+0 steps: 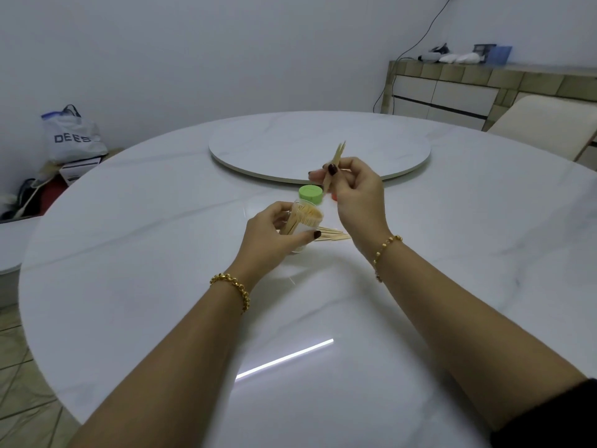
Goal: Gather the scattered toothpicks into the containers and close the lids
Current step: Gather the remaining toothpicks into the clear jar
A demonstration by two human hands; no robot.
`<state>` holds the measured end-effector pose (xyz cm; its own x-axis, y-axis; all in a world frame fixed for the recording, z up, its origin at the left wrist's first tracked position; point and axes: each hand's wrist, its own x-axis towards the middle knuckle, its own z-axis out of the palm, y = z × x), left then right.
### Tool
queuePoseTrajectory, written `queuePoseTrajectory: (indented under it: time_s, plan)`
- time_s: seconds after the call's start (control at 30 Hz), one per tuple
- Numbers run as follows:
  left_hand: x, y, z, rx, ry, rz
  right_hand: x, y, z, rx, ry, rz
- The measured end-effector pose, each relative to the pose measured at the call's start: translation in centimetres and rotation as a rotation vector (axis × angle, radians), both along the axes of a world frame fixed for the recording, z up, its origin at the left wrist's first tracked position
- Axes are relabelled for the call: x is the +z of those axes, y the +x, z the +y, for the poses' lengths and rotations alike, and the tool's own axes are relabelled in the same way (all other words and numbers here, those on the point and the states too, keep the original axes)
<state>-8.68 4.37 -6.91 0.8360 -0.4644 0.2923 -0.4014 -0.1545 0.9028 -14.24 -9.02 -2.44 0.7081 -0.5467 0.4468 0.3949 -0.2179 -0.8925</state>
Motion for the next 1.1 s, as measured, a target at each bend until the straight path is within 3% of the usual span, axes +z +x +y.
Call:
queuePoseTrajectory:
  time_s: [0.17, 0.33, 0.47, 0.63, 0.9, 1.1]
  plan:
    - [0.2, -0.1, 0.0, -0.001, -0.028, -0.002, -1.5, -0.2, 1.6, 0.187, 0.087, 0.081]
    - [0.1, 0.0, 0.1, 0.004, -0.015, -0.012, -1.8, -0.2, 1.3, 0.146, 0.068, 0.036]
    - [0.3, -0.2, -0.1, -0.011, -0.011, -0.017, -2.2, -0.4, 1.1, 0.067, -0.151, 0.028]
    - [0.4, -0.5, -0.1, -0.02, -0.001, -0.032, -3.4, -0.7, 1.2, 0.146, -0.457, 0.192]
    - [0.4, -0.7, -0.3, -0.054, -0.021, -0.007, -2.7, -2.5, -1.2, 0.127, -0.433, 0.213]
    - [0.5, -0.9, -0.4, -0.075, 0.001, 0.007, -4.0, -5.4, -6.9, 0.029, -0.603, 0.449]
